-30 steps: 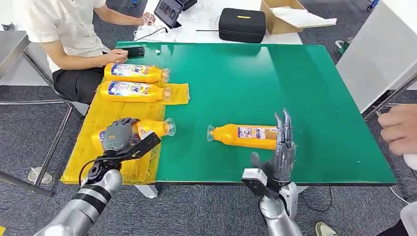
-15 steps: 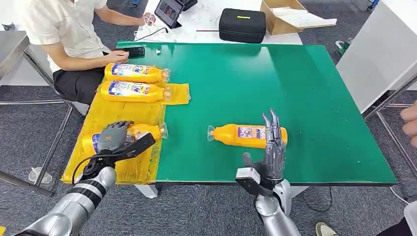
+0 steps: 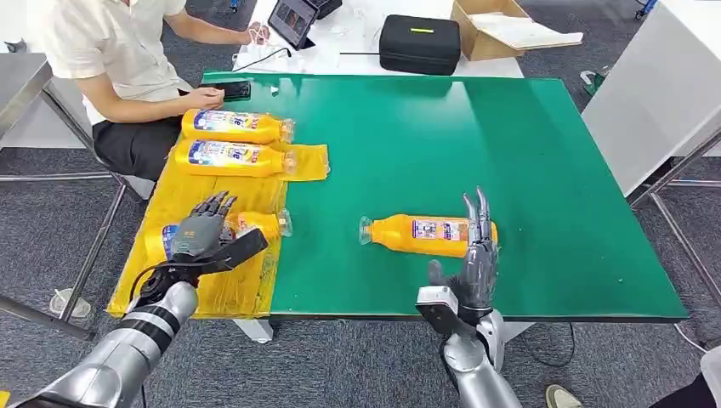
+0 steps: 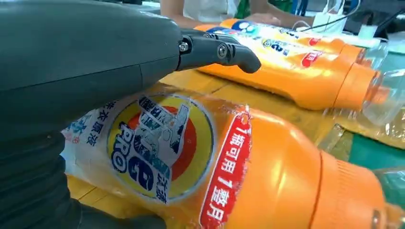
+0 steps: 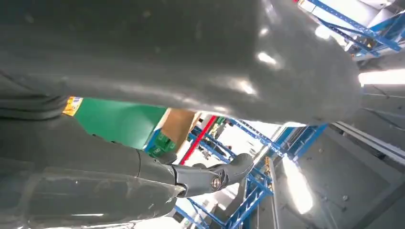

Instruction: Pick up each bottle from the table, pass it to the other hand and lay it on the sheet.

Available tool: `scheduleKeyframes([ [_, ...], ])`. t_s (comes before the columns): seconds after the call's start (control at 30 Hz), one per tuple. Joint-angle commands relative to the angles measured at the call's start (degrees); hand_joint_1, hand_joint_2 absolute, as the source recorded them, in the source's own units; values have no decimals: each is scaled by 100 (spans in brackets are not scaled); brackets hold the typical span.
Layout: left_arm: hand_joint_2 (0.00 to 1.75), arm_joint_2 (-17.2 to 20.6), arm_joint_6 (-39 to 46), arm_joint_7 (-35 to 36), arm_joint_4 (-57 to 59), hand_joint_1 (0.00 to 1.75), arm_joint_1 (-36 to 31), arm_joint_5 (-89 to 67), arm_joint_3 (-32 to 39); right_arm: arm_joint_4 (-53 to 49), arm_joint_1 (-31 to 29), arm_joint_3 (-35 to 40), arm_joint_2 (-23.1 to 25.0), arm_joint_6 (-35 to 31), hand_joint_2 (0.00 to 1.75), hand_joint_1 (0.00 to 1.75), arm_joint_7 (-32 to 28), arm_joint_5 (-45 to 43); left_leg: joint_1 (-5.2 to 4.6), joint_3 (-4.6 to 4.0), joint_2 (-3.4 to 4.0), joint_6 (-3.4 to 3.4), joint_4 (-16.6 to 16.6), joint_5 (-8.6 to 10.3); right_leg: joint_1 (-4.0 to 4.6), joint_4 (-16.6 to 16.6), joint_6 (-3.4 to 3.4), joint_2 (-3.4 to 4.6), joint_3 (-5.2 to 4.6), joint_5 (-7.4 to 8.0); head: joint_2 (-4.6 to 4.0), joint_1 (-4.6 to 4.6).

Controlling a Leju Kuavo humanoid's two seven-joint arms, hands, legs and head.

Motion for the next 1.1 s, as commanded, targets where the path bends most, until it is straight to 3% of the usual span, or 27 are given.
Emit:
scheduleKeyframes([
  [0.03, 175, -109, 516, -384, -282, 0, 66, -13, -72, 110, -212, 195, -152, 4, 0, 0, -5, -172, 2, 25, 7, 4, 3, -14, 6, 2, -12, -3, 24, -12, 0, -2],
  [0.17, 175, -90, 1038, -482, -551, 0, 89, -271, -319, 151, -241, 208, -152, 4, 0, 0, -5, -172, 2, 24, 7, 5, 2, -13, 6, 0, -12, -3, 23, -11, 0, -2],
  [0.47, 175, -248, 588, -501, -770, 0, 188, -56, -450, 196, -202, 234, -164, 4, 0, 0, -5, -198, 1, 23, 5, 5, 2, -12, 5, -2, -10, -5, 23, -11, 0, 0],
  [0.63, 175, -322, 801, -633, -1472, 0, 652, 250, -545, 859, -242, -828, -9, 4, 0, 0, 175, 2303, 1, 32, -3, 5, -5, -14, 6, -5, -12, -14, 33, -15, 0, 0],
  [0.7, 175, -677, 707, -711, -2194, 0, 1146, 989, -256, 1075, -284, -1178, -187, 4, 0, 0, 836, 3535, 2, 32, -8, 6, -8, -11, 6, -13, -9, -17, 35, -12, 0, 0],
  [0.77, 175, -903, 645, -472, -2906, 0, 1623, 1319, -346, 1235, -322, -1241, -451, 4, 0, 0, 1070, 3776, -1, 36, -17, 12, -9, -13, 3, -19, -4, -26, 44, -16, 0, -2],
  [0.8, 175, -1090, 485, -485, -3222, 0, 1885, 1760, -307, 1325, -305, -1312, -556, 4, 175, 0, 1474, 4100, -6, 24, -13, 11, -6, -10, -2, -12, -1, -20, 29, -13, 2, -2],
  [0.93, 175, -1427, 443, -304, -4002, 0, 2665, 2680, -810, 1386, -214, -1444, -972, 4, 175, 0, 1786, 4189, -11, 6, -24, 13, -3, -12, -7, -15, 3, -30, 21, -13, 0, 0],
  [1.1, 175, -1220, 385, -341, -3939, 0, 2709, 3091, -1398, 1797, -476, -1429, -1095, 4, 175, 0, 1723, 4057, -28, 24, -10, 29, -2, -35, -25, -17, 16, -20, 35, -27, 0, 0],
])
